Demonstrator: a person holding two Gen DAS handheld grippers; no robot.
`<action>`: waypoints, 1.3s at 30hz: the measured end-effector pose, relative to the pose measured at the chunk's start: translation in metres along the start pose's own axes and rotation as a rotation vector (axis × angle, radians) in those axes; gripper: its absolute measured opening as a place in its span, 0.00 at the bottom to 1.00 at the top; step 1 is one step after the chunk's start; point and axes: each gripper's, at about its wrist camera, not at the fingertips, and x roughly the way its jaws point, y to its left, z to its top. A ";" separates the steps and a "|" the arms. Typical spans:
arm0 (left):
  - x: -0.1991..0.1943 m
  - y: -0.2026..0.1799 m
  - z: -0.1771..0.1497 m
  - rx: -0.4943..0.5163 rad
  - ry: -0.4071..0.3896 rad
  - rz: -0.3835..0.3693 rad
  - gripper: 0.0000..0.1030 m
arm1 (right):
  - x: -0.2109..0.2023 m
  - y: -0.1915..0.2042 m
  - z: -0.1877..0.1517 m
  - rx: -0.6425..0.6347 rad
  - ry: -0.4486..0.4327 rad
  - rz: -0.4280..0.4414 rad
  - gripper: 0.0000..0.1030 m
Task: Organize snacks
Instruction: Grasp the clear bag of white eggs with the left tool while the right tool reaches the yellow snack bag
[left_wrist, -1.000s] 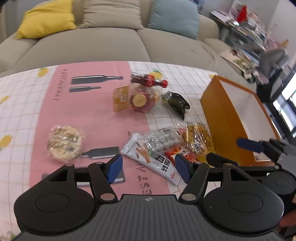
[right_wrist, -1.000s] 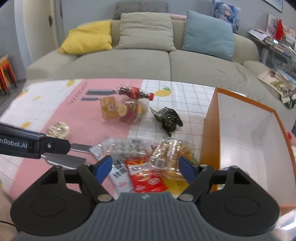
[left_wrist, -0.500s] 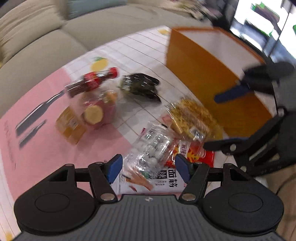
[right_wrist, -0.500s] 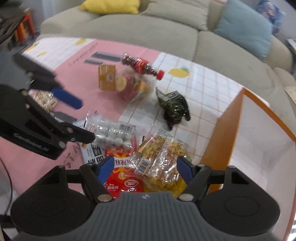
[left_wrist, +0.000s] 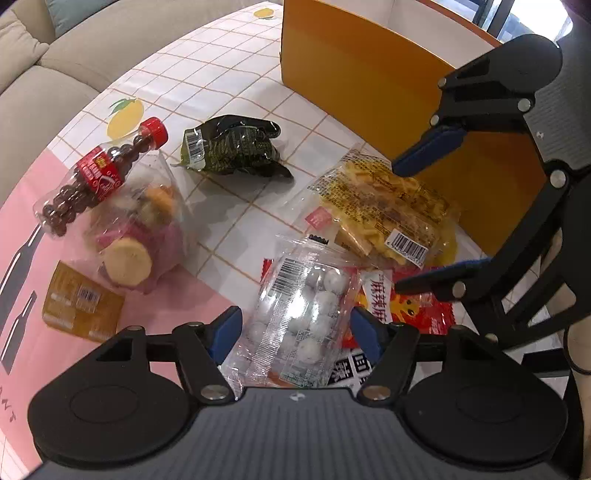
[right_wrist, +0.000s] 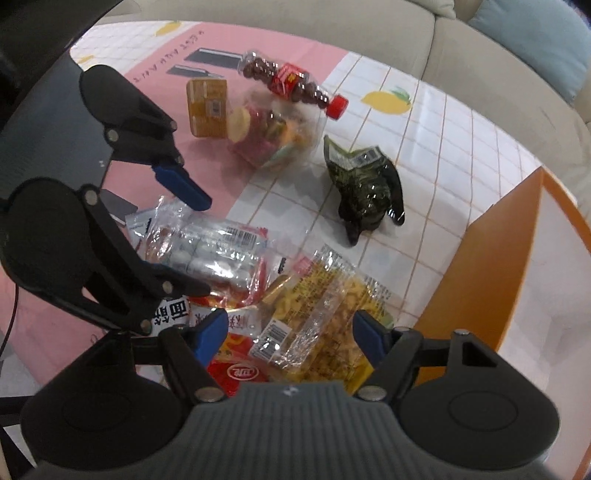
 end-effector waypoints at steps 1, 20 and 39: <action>0.001 0.000 0.000 0.002 -0.005 0.002 0.76 | 0.002 -0.001 0.000 0.006 0.007 0.006 0.71; -0.019 0.026 -0.049 -0.478 0.048 0.155 0.70 | 0.031 0.004 0.003 0.081 0.054 -0.073 0.72; -0.063 0.007 -0.142 -0.919 -0.102 0.224 0.69 | -0.007 0.040 -0.047 0.356 -0.160 0.073 0.05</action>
